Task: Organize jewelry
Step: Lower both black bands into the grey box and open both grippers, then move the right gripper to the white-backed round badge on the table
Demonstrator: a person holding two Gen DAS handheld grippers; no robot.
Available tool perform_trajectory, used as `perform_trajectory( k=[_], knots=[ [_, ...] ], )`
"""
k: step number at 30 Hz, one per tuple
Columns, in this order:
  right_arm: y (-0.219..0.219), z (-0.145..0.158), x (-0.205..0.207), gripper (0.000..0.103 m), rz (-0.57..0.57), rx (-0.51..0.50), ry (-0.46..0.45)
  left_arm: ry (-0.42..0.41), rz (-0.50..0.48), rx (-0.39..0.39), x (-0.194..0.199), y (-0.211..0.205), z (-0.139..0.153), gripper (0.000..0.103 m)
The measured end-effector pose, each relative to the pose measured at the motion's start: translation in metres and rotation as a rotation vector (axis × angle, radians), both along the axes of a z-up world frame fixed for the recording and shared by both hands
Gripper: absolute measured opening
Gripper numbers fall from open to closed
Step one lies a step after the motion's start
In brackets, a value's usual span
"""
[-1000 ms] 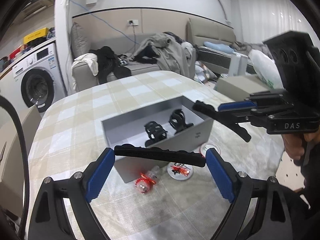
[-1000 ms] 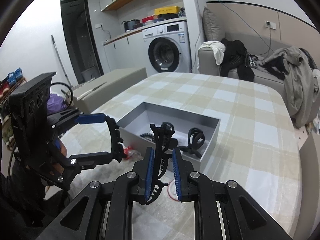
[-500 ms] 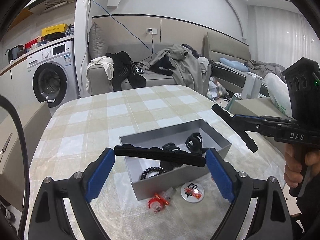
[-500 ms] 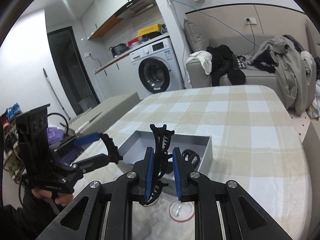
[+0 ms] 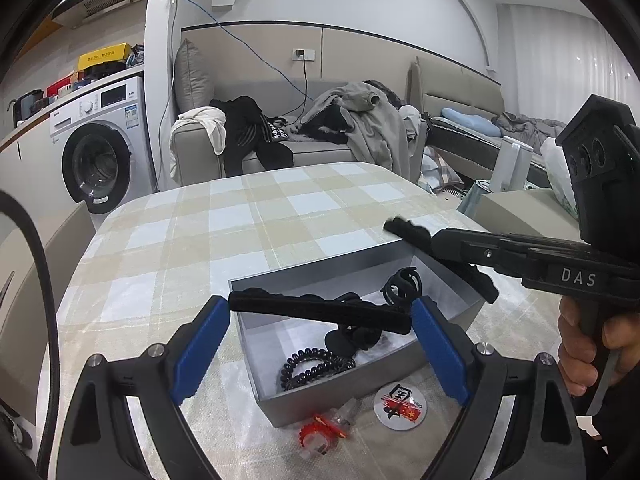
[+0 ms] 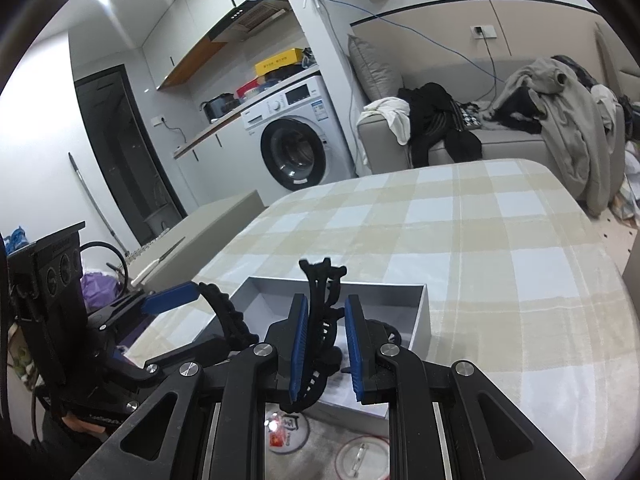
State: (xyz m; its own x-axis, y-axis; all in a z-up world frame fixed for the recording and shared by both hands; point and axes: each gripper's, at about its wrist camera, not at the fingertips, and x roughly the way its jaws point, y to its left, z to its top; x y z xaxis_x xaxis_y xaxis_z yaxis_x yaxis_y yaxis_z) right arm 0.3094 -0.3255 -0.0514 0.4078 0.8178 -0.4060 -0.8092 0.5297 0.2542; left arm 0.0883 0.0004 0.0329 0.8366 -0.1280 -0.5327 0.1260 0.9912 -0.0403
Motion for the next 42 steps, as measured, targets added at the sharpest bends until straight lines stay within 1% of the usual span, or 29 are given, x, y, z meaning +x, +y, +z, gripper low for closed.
perform_trajectory(
  k=[5, 7, 12, 14, 19, 21, 23, 25, 27, 29, 30, 32, 34, 36, 37, 38, 40, 42],
  knots=[
    [0.004, -0.002, 0.001, 0.013, -0.015, -0.011, -0.012, 0.03, 0.0, -0.014, 0.006, -0.002, -0.007, 0.089],
    [0.006, -0.005, 0.004, 0.012, -0.018, -0.019, -0.001, 0.037, 0.0, -0.014, 0.006, -0.003, -0.009, 0.089],
    [0.007, -0.01, 0.007, 0.012, -0.023, -0.037, 0.01, 0.038, -0.004, 0.019, 0.004, -0.01, -0.01, 0.089],
    [0.006, -0.011, 0.008, 0.015, -0.021, -0.038, 0.022, 0.045, -0.007, 0.015, 0.004, -0.012, -0.011, 0.089],
    [0.001, -0.012, 0.004, 0.015, -0.021, -0.05, 0.017, 0.065, -0.005, 0.012, 0.005, -0.014, -0.012, 0.089],
    [-0.003, -0.01, 0.003, 0.019, -0.021, -0.046, 0.02, 0.08, -0.012, -0.009, 0.004, -0.012, -0.01, 0.09],
    [-0.008, -0.008, 0.001, 0.026, -0.015, -0.038, 0.025, 0.083, -0.021, -0.032, 0.002, -0.011, -0.008, 0.09],
    [-0.012, -0.006, -0.001, 0.027, -0.014, -0.042, 0.015, 0.079, -0.033, -0.045, -0.001, -0.01, -0.006, 0.09],
    [-0.016, -0.003, -0.004, 0.032, -0.024, -0.049, 0.002, 0.08, -0.037, -0.041, -0.005, -0.011, -0.004, 0.092],
    [-0.022, -0.002, -0.007, 0.048, -0.025, -0.059, -0.002, 0.074, -0.028, -0.04, -0.009, -0.011, -0.002, 0.102],
    [-0.024, -0.002, -0.008, 0.053, -0.025, -0.068, -0.006, 0.068, -0.023, -0.047, -0.012, -0.01, 0.0, 0.102],
    [-0.027, -0.002, -0.012, 0.077, -0.028, -0.099, -0.019, 0.064, -0.028, -0.067, -0.017, -0.008, 0.001, 0.102],
    [-0.03, -0.001, -0.017, 0.079, -0.022, -0.118, -0.037, 0.07, -0.05, -0.083, -0.024, -0.008, 0.002, 0.102],
    [-0.033, -0.001, -0.022, 0.087, 0.011, -0.13, -0.041, 0.07, -0.05, -0.073, -0.03, -0.008, 0.002, 0.102],
    [-0.033, -0.002, -0.023, 0.095, 0.02, -0.137, -0.041, 0.071, -0.048, -0.06, -0.032, -0.008, 0.001, 0.102],
    [-0.034, -0.003, -0.024, 0.102, 0.03, -0.141, -0.039, 0.073, -0.047, -0.049, -0.033, -0.008, 0.001, 0.102],
    [-0.031, -0.006, -0.025, 0.103, 0.03, -0.174, -0.046, 0.085, -0.041, -0.027, -0.033, -0.008, -0.002, 0.102],
    [-0.026, -0.01, -0.024, 0.103, 0.013, -0.231, -0.056, 0.099, -0.028, -0.013, -0.031, -0.006, -0.004, 0.102]
  ],
)
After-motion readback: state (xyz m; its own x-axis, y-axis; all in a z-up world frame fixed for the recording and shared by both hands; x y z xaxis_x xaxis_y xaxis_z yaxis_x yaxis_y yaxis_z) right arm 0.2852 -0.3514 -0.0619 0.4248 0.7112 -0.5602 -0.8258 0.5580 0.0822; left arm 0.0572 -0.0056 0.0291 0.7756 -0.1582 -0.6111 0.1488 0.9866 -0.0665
